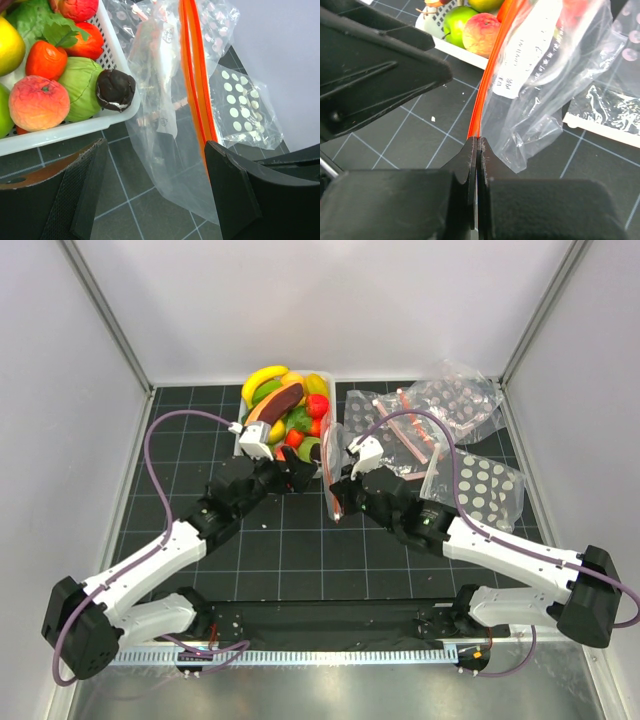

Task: Place the food in the zip-top bag and seal the zipper
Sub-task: Open the zipper of the food storage bag at the center of the board.

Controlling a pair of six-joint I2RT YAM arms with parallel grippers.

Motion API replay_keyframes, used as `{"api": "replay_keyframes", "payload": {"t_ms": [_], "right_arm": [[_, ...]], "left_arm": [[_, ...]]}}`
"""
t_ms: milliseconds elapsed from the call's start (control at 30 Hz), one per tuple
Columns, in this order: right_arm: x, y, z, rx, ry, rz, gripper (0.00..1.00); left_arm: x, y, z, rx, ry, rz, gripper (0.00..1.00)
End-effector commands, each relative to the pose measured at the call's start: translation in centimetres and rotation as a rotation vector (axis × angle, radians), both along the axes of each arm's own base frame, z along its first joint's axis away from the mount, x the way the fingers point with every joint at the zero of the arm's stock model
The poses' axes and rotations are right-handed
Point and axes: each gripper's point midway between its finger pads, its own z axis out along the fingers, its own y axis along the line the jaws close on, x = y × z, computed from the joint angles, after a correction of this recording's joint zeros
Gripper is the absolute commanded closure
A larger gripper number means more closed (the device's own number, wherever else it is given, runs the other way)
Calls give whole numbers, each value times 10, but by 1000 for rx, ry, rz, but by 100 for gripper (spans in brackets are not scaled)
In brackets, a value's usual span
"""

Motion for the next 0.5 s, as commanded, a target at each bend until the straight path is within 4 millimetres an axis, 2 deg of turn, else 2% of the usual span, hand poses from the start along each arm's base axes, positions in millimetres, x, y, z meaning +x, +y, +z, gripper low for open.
{"api": "replay_keyframes", "payload": {"t_ms": [0, 200, 467], "right_arm": [[8, -1, 24, 48, -43, -46, 99], [8, 1, 22, 37, -39, -40, 99], [8, 1, 21, 35, -40, -38, 99]], "left_arm": [[-4, -10, 14, -29, -33, -48, 18], [0, -21, 15, -7, -43, -76, 17], [9, -25, 14, 28, -62, -74, 17]]}}
